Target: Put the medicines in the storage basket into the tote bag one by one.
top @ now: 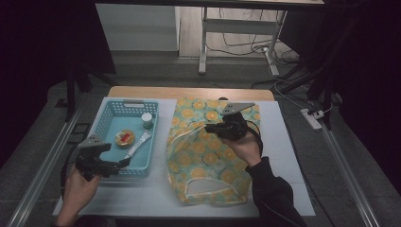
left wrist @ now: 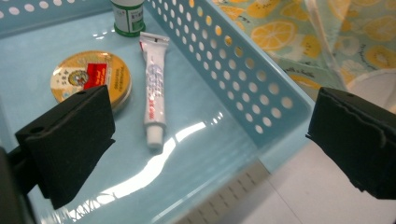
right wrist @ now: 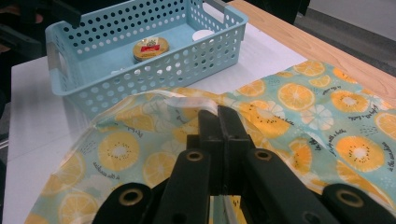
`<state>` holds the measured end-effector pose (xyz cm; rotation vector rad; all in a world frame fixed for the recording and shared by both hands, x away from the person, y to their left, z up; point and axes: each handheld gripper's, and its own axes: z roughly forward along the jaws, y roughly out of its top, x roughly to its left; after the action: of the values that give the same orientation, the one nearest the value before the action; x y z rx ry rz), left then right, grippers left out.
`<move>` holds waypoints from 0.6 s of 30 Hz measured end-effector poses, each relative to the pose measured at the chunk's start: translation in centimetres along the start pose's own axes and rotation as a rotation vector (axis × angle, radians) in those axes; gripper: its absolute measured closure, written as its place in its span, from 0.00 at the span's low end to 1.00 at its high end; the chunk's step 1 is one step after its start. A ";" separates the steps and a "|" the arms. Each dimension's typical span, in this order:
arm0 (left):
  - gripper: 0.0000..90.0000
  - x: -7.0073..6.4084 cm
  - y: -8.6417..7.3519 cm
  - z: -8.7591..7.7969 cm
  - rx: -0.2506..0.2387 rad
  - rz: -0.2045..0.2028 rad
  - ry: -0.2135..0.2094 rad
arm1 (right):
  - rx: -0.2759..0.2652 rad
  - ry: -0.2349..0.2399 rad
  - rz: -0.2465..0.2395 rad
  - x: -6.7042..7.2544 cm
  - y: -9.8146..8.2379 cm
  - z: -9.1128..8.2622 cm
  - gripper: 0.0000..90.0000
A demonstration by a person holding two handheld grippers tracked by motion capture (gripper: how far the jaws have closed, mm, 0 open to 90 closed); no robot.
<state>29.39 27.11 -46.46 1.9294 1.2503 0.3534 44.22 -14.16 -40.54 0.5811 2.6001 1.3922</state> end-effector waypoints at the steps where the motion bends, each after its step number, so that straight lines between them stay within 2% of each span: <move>1: 0.01 0.2 0.2 0.1 0.007 0.003 0.003 | 0.000 -0.001 -0.001 0.0 0.0 0.0 1.00; 10: 0.00 1.7 2.0 1.4 0.039 0.002 0.019 | 0.000 -0.002 -0.002 -0.1 0.0 -0.1 1.00; 18: 0.00 2.8 3.4 2.5 0.068 0.012 0.049 | 0.000 -0.002 -0.004 -0.1 0.0 -0.1 1.00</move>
<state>34.38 27.66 -46.07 1.9973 1.2984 0.3706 44.24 -14.25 -40.48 0.5773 2.5986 1.3894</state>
